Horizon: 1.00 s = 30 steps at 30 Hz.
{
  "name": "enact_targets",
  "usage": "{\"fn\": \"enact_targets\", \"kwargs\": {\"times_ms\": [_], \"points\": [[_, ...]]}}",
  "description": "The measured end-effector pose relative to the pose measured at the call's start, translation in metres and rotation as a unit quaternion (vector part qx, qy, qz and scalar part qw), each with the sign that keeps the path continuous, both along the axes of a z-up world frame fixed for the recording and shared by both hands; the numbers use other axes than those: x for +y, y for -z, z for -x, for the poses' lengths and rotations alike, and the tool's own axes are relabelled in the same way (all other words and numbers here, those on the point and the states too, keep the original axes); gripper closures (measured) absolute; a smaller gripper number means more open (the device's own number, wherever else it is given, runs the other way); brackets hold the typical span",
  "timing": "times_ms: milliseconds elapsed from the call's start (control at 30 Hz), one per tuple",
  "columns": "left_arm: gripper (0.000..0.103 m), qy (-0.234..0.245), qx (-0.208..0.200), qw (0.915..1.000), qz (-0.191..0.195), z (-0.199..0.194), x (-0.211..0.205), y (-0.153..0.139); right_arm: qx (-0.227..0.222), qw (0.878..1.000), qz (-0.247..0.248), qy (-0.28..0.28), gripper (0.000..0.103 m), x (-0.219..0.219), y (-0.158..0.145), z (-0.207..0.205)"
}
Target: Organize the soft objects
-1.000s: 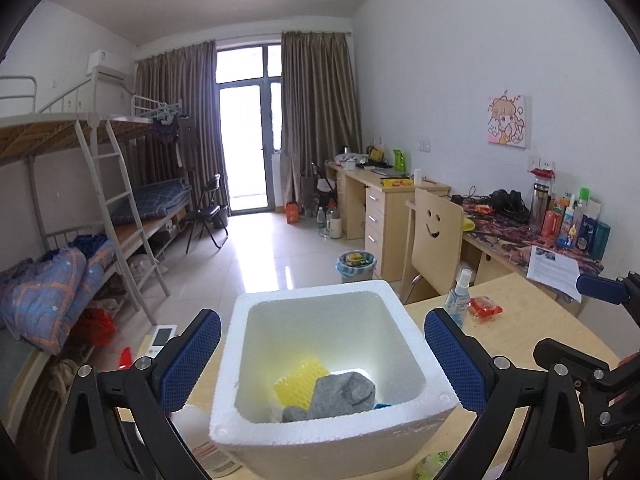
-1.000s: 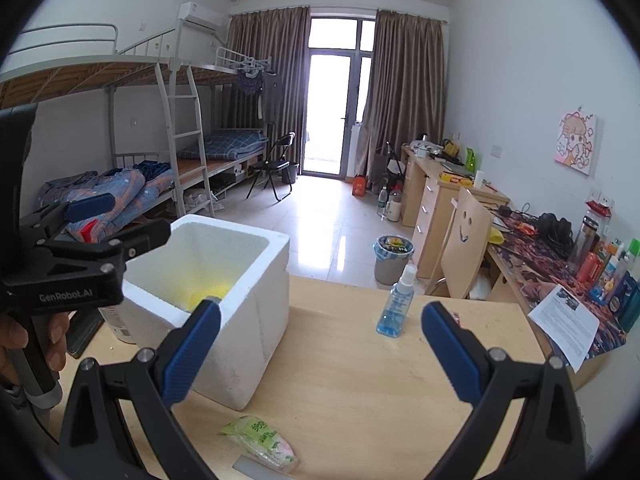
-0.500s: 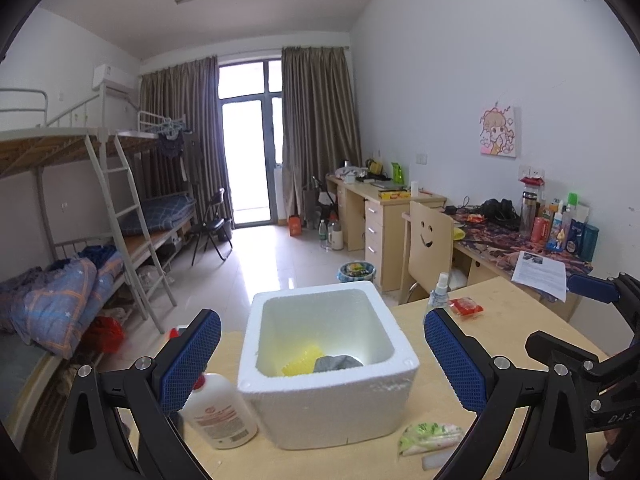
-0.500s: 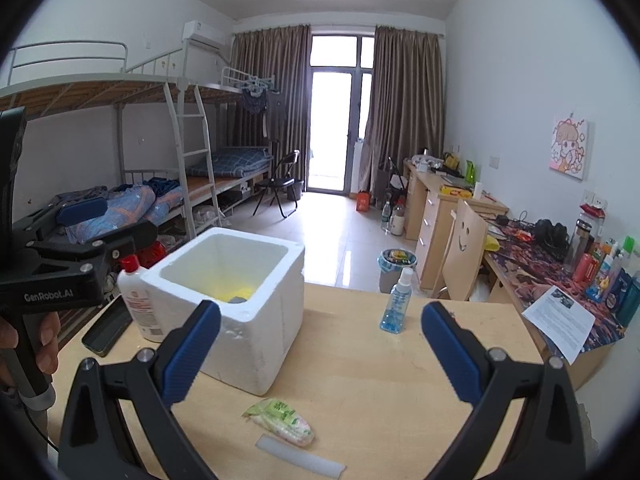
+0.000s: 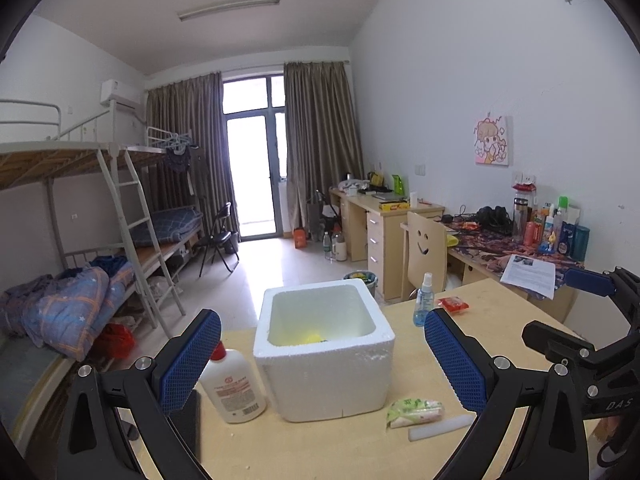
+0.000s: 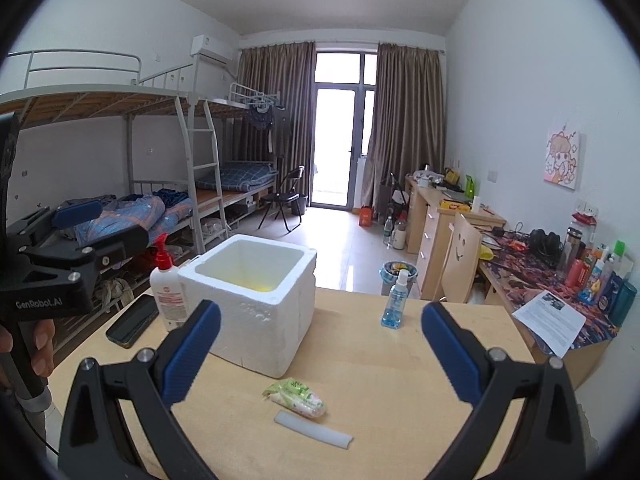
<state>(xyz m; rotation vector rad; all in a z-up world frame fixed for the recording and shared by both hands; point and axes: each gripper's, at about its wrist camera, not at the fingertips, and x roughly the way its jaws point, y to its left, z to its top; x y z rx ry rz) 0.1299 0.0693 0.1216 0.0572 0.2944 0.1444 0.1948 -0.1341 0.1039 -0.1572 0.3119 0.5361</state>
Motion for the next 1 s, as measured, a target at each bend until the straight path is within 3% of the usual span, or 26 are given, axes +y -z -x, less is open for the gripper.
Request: {"fn": "enact_targets", "kwargs": {"times_ms": [1000], "points": [[0.001,-0.002,-0.042,0.9991,0.000,0.105,-0.030,0.017,-0.031,0.999,-0.005,-0.004,0.001,-0.029,0.015,0.095]]}}
